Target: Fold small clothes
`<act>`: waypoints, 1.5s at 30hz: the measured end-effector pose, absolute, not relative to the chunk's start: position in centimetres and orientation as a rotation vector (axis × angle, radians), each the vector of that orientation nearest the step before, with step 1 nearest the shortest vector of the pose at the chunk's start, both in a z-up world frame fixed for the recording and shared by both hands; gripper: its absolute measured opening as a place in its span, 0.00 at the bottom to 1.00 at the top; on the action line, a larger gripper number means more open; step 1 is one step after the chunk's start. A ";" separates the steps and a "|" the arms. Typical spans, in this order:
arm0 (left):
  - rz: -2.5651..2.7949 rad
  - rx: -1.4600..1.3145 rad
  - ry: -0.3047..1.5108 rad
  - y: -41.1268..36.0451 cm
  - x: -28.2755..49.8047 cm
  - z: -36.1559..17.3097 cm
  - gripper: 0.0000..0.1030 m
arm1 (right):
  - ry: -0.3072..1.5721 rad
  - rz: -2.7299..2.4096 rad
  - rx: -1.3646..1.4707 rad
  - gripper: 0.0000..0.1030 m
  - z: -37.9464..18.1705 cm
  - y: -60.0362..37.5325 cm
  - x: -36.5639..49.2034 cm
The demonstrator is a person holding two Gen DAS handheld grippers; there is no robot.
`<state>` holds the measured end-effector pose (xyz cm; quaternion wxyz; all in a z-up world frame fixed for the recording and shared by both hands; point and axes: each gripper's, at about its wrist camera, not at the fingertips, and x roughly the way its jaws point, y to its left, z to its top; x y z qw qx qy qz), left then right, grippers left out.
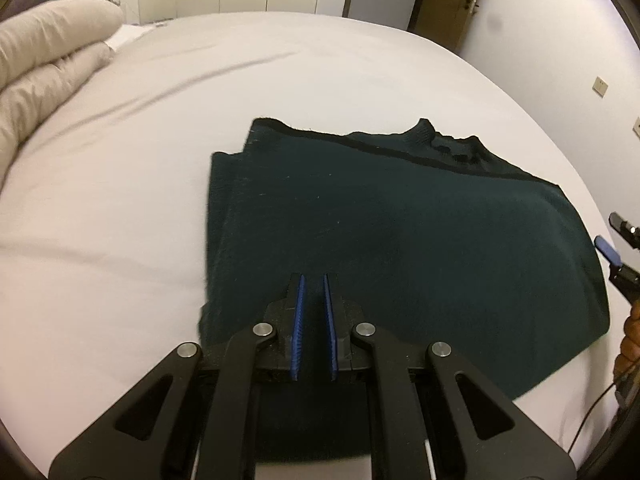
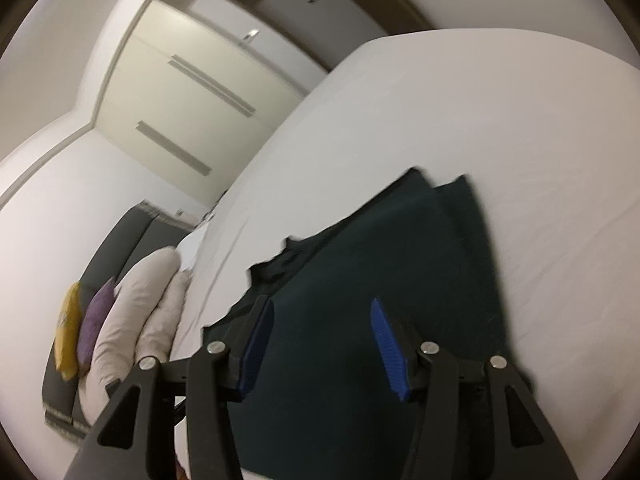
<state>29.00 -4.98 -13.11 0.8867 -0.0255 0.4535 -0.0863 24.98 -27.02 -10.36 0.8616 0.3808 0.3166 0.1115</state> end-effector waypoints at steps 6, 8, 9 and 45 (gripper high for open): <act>-0.125 -0.004 0.921 -4.5 26.2 -11.6 0.09 | 0.704 0.313 0.765 0.53 -9.9 -22.8 25.2; -0.116 -0.004 0.924 -4.4 25.7 -11.4 0.09 | 0.714 0.331 0.758 0.53 -10.0 -21.5 25.5; -0.108 -0.003 0.926 -4.3 25.5 -11.4 0.09 | 0.719 0.338 0.749 0.54 -10.0 -20.8 25.7; -0.271 -1.354 0.879 2.8 23.5 -20.9 0.50 | 0.854 0.532 0.648 0.65 -10.0 -11.7 30.5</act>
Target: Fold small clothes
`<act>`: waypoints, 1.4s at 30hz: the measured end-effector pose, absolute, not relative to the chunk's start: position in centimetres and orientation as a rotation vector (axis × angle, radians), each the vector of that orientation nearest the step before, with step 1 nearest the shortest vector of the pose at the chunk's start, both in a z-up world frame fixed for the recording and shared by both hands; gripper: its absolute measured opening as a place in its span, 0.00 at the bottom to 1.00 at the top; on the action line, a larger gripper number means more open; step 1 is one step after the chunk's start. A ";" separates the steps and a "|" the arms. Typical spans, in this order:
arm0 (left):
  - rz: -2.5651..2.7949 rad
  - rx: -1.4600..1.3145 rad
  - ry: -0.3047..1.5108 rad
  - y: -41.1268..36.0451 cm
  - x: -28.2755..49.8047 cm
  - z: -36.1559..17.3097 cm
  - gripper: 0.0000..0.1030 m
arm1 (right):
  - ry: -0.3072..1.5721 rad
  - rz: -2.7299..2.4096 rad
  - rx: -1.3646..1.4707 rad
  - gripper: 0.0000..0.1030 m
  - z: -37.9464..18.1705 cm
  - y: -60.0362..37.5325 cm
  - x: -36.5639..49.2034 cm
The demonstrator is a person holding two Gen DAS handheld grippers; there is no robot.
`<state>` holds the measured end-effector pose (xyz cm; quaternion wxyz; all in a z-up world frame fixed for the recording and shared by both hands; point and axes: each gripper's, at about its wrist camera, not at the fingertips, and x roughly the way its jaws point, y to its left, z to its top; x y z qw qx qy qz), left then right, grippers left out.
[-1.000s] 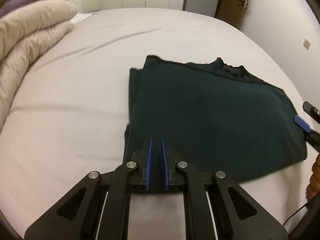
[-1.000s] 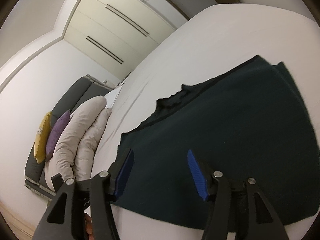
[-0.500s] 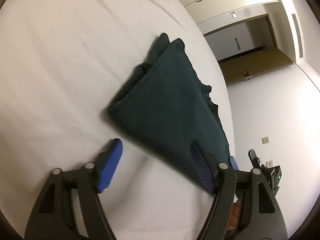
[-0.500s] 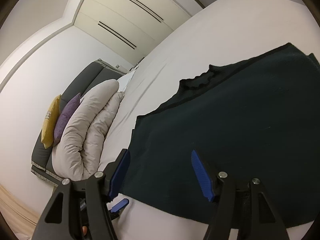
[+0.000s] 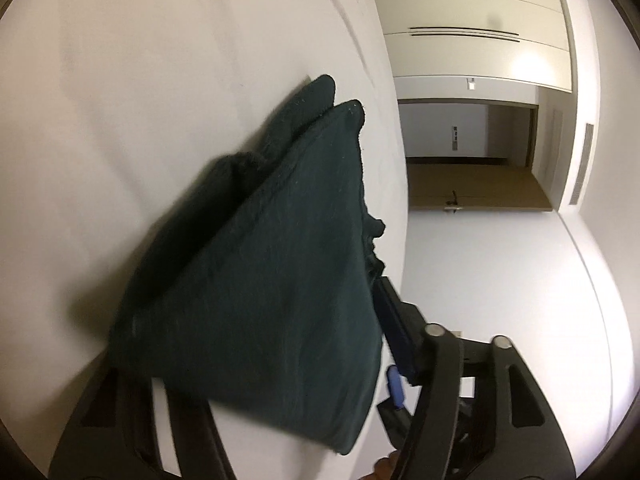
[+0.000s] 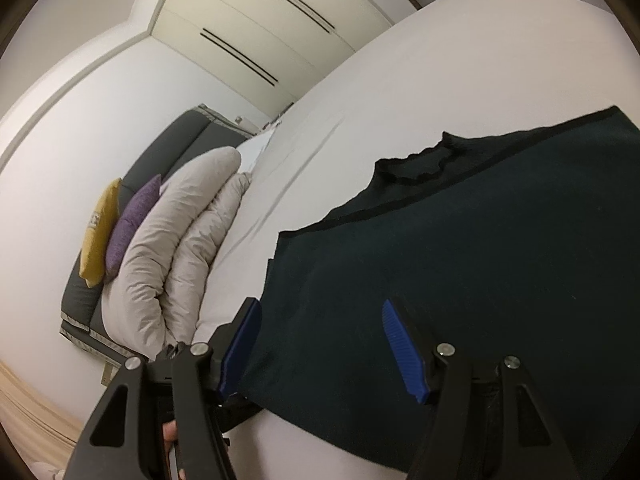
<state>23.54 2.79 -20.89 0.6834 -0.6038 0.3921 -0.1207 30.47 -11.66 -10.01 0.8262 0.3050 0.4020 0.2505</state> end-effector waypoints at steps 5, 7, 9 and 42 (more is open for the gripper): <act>-0.283 -1.375 0.902 3.1 24.8 -22.4 0.20 | 0.923 0.516 0.663 0.65 -12.0 -10.6 32.6; -0.278 -1.382 0.899 3.4 24.6 -23.0 0.12 | 0.944 0.511 0.650 0.64 -12.7 -10.2 33.1; -0.279 -1.383 0.888 3.6 24.8 -23.2 0.11 | 0.962 0.499 0.613 0.64 -13.2 -9.6 33.4; -0.298 0.222 0.708 -20.5 24.6 -10.1 0.11 | 1.150 0.697 0.975 0.77 -13.5 -16.1 38.6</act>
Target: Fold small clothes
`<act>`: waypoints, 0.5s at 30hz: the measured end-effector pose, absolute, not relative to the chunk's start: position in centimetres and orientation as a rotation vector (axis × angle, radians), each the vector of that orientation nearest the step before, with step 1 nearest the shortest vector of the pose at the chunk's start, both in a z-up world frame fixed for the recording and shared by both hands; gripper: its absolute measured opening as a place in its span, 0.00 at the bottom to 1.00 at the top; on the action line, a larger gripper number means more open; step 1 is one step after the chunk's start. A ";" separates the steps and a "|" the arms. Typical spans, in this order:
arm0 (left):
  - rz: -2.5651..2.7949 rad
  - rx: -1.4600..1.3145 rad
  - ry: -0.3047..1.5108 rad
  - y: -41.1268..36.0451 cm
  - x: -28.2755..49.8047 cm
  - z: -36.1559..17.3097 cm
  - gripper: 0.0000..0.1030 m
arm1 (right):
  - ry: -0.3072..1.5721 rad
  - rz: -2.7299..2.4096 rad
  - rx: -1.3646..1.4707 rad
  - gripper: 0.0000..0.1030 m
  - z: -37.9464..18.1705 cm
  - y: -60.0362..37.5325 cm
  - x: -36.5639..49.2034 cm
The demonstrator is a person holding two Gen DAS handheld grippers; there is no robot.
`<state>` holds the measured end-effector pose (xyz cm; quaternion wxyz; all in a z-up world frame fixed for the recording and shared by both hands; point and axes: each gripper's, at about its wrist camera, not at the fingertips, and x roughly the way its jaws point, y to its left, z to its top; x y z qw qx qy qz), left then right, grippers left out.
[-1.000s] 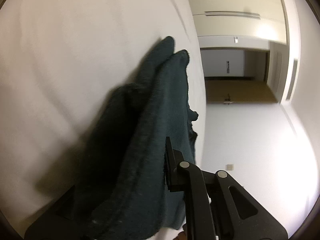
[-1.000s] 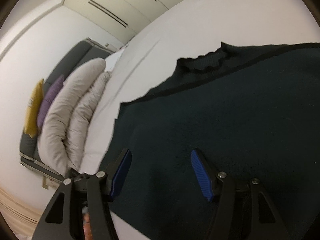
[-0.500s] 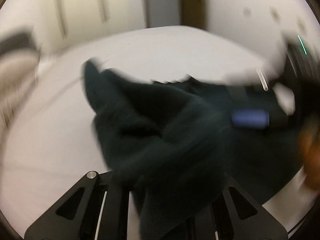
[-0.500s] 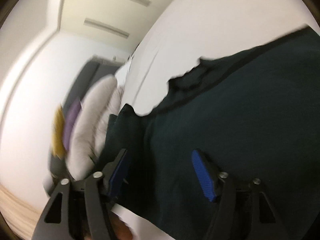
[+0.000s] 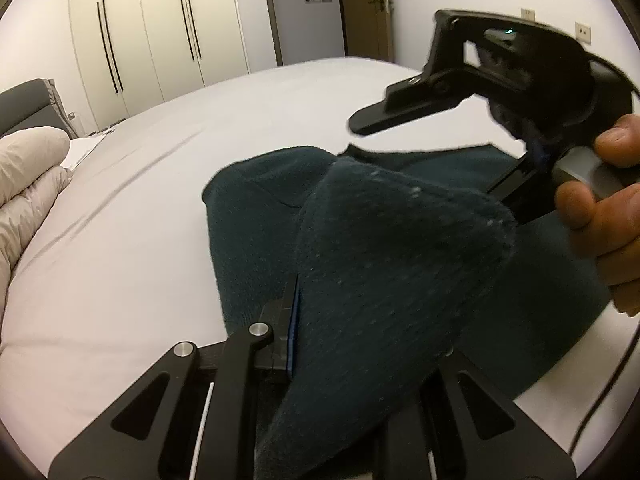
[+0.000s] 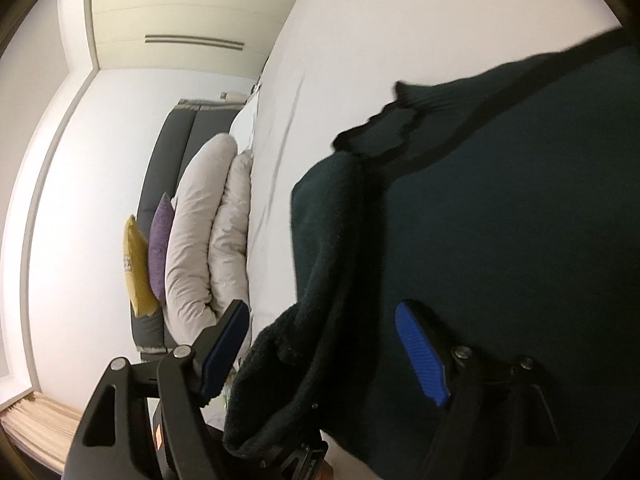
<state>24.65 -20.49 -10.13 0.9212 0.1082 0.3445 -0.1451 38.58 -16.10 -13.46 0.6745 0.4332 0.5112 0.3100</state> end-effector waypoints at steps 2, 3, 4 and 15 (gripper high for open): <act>-0.304 0.219 0.698 -20.1 24.5 -9.7 0.11 | 1.167 0.703 0.944 0.77 -13.0 -15.0 39.1; -0.307 0.219 0.692 -20.6 24.2 -9.8 0.11 | 1.177 0.706 0.944 0.77 -13.0 -14.5 39.5; -0.306 0.227 0.686 -20.5 24.0 -9.8 0.11 | 1.185 0.712 0.948 0.77 -13.0 -14.3 39.8; -0.333 0.317 0.673 -20.9 23.9 -10.6 0.11 | 1.200 0.648 0.805 0.14 -13.5 -13.3 41.5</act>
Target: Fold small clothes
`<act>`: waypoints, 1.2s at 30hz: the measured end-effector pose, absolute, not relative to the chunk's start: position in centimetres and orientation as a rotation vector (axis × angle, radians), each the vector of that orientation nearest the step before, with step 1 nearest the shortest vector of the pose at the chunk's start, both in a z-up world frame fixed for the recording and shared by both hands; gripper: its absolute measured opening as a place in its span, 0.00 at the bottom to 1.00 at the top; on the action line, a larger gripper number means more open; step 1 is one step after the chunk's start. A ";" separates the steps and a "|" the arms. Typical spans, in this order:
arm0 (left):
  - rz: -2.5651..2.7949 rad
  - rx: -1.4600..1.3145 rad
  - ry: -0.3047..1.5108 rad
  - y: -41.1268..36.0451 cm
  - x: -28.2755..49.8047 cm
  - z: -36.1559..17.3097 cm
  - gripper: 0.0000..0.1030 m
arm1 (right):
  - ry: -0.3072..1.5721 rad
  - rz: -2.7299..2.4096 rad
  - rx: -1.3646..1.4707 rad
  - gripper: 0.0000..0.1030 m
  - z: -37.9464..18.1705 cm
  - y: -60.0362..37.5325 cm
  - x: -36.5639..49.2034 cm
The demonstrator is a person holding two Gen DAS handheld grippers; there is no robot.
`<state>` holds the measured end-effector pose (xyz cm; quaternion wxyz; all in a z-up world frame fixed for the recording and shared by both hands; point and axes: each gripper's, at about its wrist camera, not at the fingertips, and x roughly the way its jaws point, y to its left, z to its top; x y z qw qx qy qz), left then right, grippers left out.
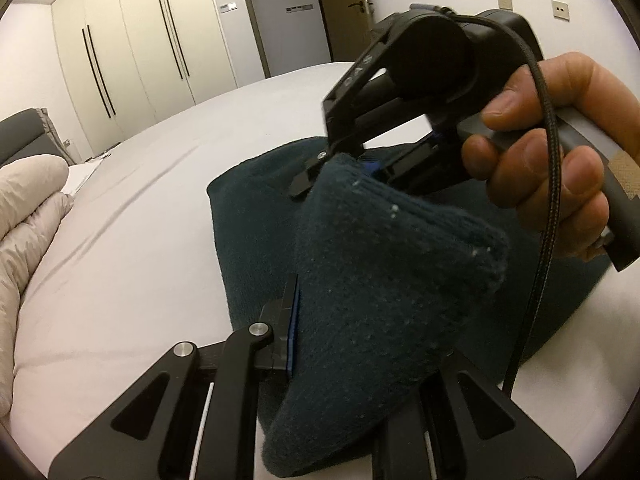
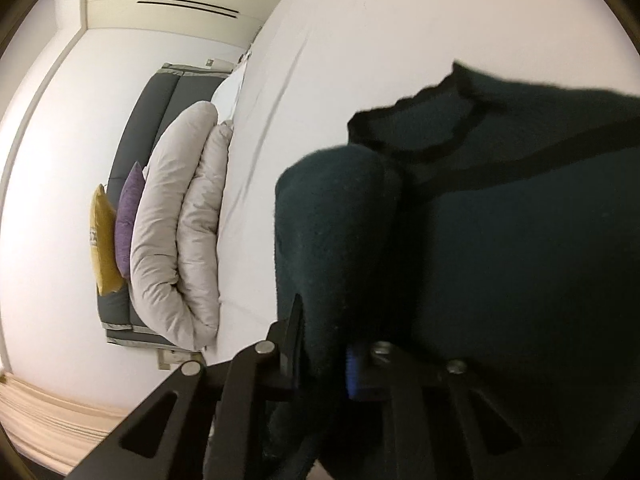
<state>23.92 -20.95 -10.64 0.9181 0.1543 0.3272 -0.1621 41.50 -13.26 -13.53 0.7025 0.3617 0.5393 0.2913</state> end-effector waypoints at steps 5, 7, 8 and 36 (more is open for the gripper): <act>-0.383 0.335 0.671 -22.9 23.0 -10.1 0.11 | 1.154 0.616 0.719 0.13 -12.2 -16.3 39.9; -0.406 0.347 0.666 -24.0 22.8 -9.9 0.11 | 1.133 0.599 0.695 0.13 -11.6 -18.0 39.2; -0.421 0.353 0.663 -24.8 22.7 -9.7 0.11 | 1.125 0.594 0.691 0.13 -11.4 -18.9 38.8; -0.581 0.493 0.685 -30.7 26.8 -10.1 0.11 | 1.027 0.452 0.710 0.13 -11.3 -33.0 34.2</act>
